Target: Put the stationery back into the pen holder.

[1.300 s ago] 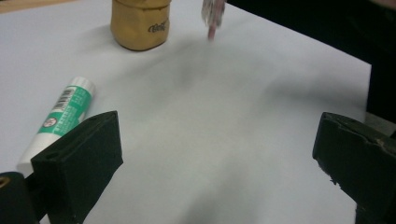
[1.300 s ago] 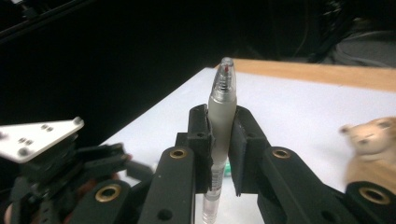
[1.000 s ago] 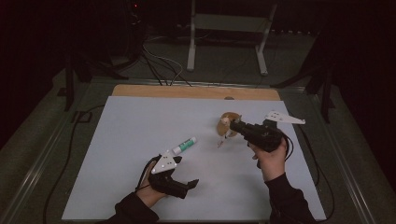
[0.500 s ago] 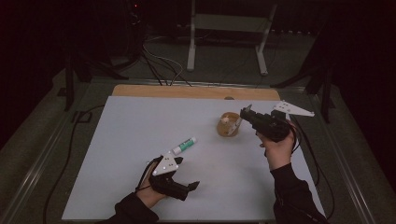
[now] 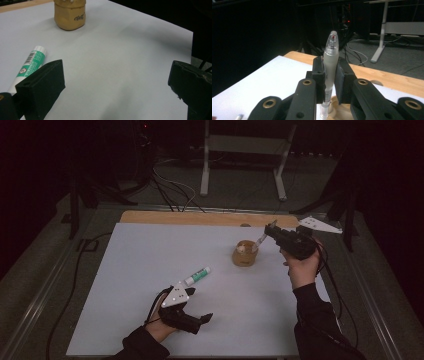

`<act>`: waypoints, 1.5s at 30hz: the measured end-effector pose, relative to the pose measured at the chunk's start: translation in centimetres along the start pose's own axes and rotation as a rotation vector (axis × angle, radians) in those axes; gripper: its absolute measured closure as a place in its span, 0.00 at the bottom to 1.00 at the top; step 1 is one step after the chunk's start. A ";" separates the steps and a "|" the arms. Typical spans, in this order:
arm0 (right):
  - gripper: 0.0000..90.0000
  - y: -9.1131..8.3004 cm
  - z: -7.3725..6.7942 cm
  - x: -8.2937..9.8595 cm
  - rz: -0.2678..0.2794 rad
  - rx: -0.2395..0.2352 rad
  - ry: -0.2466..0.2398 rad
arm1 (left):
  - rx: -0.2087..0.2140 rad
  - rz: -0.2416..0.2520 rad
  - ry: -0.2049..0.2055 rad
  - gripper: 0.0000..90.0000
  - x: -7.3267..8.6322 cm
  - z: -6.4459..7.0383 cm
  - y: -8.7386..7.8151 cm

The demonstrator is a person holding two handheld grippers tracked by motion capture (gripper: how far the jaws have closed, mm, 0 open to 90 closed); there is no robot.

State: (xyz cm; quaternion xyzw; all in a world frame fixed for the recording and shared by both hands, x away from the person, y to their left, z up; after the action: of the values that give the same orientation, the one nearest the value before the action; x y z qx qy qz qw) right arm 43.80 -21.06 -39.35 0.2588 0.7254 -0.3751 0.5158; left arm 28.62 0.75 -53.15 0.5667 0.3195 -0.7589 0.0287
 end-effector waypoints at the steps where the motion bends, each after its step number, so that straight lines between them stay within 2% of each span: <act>1: 0.89 0.2 0.3 -0.2 0.000 0.010 0.000 | 0.000 -0.001 0.001 0.02 0.0 0.0 0.0; 7: 0.89 0.7 1.0 -0.5 0.000 0.030 -0.001 | 0.001 0.001 0.001 0.02 0.0 0.0 0.0; 15: 0.88 2.4 2.7 -0.5 -0.003 0.082 -0.006 | 0.000 0.006 -0.003 0.02 0.0 -0.1 -0.1; 19: 0.88 2.9 2.9 -0.4 -0.008 0.085 -0.002 | 0.001 0.009 -0.002 0.02 0.0 -0.1 -0.1; 30: 0.88 4.9 3.8 1.7 -0.060 0.098 0.009 | 0.000 0.014 -0.004 0.02 -0.1 -0.2 -0.3; 38: 0.88 6.1 4.4 3.3 -0.099 0.113 0.048 | 0.002 0.015 -0.006 0.02 -0.1 -0.2 -0.3; 45: 0.88 7.0 4.3 4.8 -0.152 0.106 0.080 | 0.001 0.017 -0.006 0.02 -0.1 -0.3 -0.3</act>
State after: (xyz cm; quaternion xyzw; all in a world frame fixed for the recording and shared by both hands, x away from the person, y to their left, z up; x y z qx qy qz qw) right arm 49.92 -20.50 -46.66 0.2446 0.7420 -0.4404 0.4422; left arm 28.74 1.10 -52.96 0.5670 0.3144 -0.7605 0.0357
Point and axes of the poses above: each handheld gripper's, and its own axes: y roughly forward along the jaws, x roughly out of its underside, z roughly to its right, the point moved 10 cm from there along y, roughly forward along the jaws, and after that the axes turned 1 degree about x, right-handed, at the moved point
